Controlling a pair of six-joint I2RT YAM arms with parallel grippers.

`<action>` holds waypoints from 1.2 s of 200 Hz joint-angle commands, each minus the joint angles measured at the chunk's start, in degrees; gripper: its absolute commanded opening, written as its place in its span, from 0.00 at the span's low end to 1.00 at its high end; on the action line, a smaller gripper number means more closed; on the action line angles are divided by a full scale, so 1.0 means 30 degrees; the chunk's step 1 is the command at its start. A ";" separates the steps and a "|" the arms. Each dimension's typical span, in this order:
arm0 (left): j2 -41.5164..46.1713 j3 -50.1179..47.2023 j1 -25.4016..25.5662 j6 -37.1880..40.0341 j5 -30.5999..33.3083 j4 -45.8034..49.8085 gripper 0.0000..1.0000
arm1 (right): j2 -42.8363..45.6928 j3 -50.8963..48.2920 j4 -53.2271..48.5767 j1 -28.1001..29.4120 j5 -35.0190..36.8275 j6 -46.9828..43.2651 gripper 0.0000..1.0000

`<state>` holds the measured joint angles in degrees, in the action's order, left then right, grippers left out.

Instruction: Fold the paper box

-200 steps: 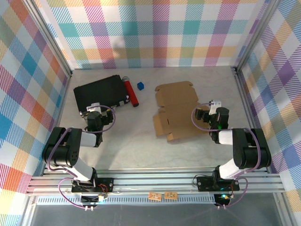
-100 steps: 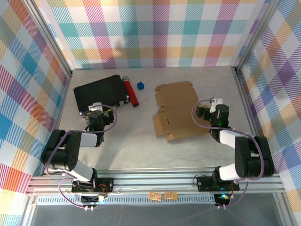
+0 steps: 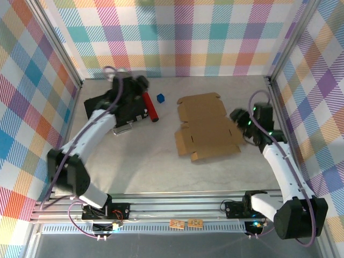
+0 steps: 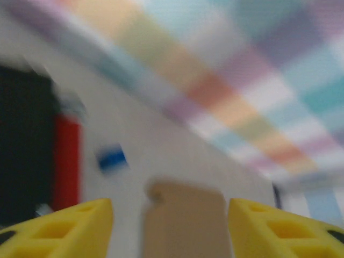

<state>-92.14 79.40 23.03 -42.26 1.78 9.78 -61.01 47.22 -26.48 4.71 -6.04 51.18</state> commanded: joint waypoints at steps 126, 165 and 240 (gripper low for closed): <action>-0.8436 -0.0361 0.7406 -0.2773 -0.5813 0.2425 0.42 | 0.4223 -1.1663 0.9596 0.0301 -0.5026 0.7090 0.65; -0.8787 -0.0839 0.7399 -0.2438 -0.5629 0.2573 0.41 | 0.1629 -1.1577 1.1623 0.0305 -0.4929 0.7213 0.60; -0.6779 0.0467 0.7362 -0.1538 -0.4567 0.4212 0.54 | 0.0005 -1.0493 1.1551 0.0334 -0.4552 0.7201 0.59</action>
<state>-116.46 78.32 45.12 -48.82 -14.26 16.67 -63.18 13.87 8.62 5.34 -20.43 72.62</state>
